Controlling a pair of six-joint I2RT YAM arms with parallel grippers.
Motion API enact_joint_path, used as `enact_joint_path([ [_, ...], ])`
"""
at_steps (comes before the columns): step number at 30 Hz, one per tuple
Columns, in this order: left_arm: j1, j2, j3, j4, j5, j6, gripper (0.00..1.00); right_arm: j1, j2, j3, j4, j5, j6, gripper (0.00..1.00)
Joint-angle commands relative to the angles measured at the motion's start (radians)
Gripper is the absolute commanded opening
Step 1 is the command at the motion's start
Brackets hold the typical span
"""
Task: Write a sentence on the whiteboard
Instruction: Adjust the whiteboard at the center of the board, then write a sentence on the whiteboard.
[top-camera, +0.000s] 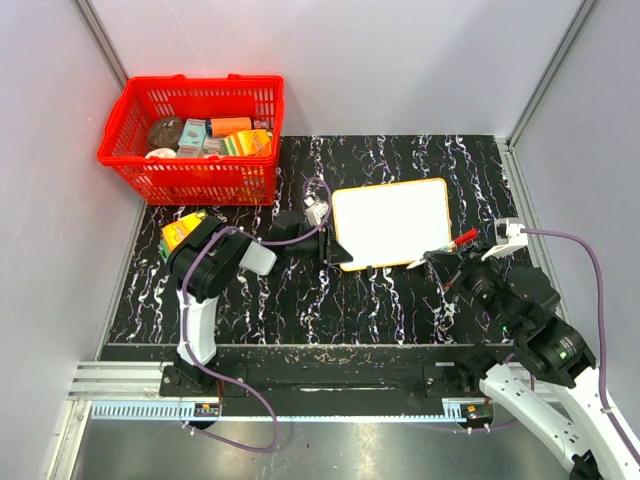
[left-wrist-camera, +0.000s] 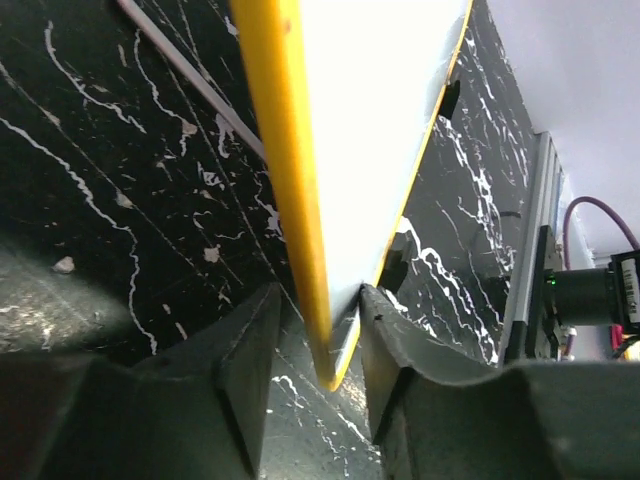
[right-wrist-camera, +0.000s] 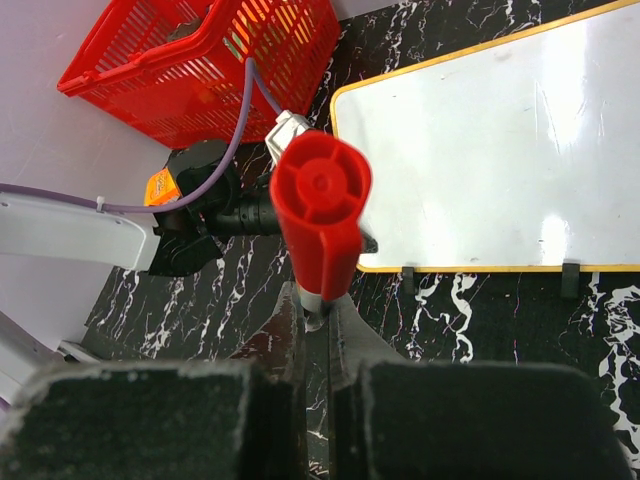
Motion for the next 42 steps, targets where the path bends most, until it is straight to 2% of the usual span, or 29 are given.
enact_joint_path([
  [1, 0.002, -0.047, -0.016, -0.032, -0.08, 0.058, 0.46, 0.002, -0.014, 0.009, 0.013, 0.006, -0.013, 0.0],
  [3, 0.004, -0.057, -0.025, -0.034, -0.101, 0.067, 0.52, 0.002, -0.011, 0.009, 0.011, 0.005, -0.016, 0.0],
  [4, 0.004, -0.068, -0.029, -0.031, -0.104, 0.069, 0.58, 0.002, -0.013, 0.011, 0.011, 0.008, -0.016, 0.0],
  [9, 0.002, -0.142, -0.069, -0.06, -0.145, 0.109, 0.7, 0.0, -0.005, 0.012, 0.013, 0.006, -0.016, 0.0],
  [14, 0.002, -0.345, -0.143, -0.143, -0.244, 0.179, 0.85, 0.002, 0.001, 0.006, 0.027, -0.003, -0.012, 0.0],
  [16, 0.002, -0.458, -0.175, -0.222, -0.299, 0.202, 0.88, 0.002, 0.009, 0.003, 0.031, -0.012, -0.01, 0.0],
  [20, 0.002, -0.664, -0.221, -0.37, -0.42, 0.211, 0.91, 0.002, 0.021, 0.002, 0.042, -0.026, -0.009, 0.0],
  [21, 0.001, -0.706, -0.227, -0.456, -0.464, 0.211, 0.91, 0.002, 0.027, 0.0, 0.042, -0.034, -0.009, 0.0],
  [27, 0.005, -1.059, -0.252, -0.73, -0.659, 0.222, 0.99, 0.002, 0.029, -0.009, 0.048, -0.047, 0.002, 0.0],
  [31, 0.008, -1.347, -0.275, -0.822, -0.701, 0.218, 0.99, 0.0, 0.02, -0.018, 0.048, -0.057, 0.024, 0.0],
  [34, 0.013, -1.485, -0.275, -0.891, -0.696, 0.191, 0.99, 0.002, 0.032, -0.012, 0.044, -0.075, 0.047, 0.0],
  [39, 0.015, -1.536, -0.214, -1.04, -0.598, 0.178, 0.99, 0.0, 0.093, 0.035, 0.024, -0.11, 0.059, 0.0],
  [42, 0.015, -1.522, -0.194, -1.114, -0.644, 0.103, 0.99, 0.002, 0.121, 0.054, 0.014, -0.127, 0.057, 0.0],
])
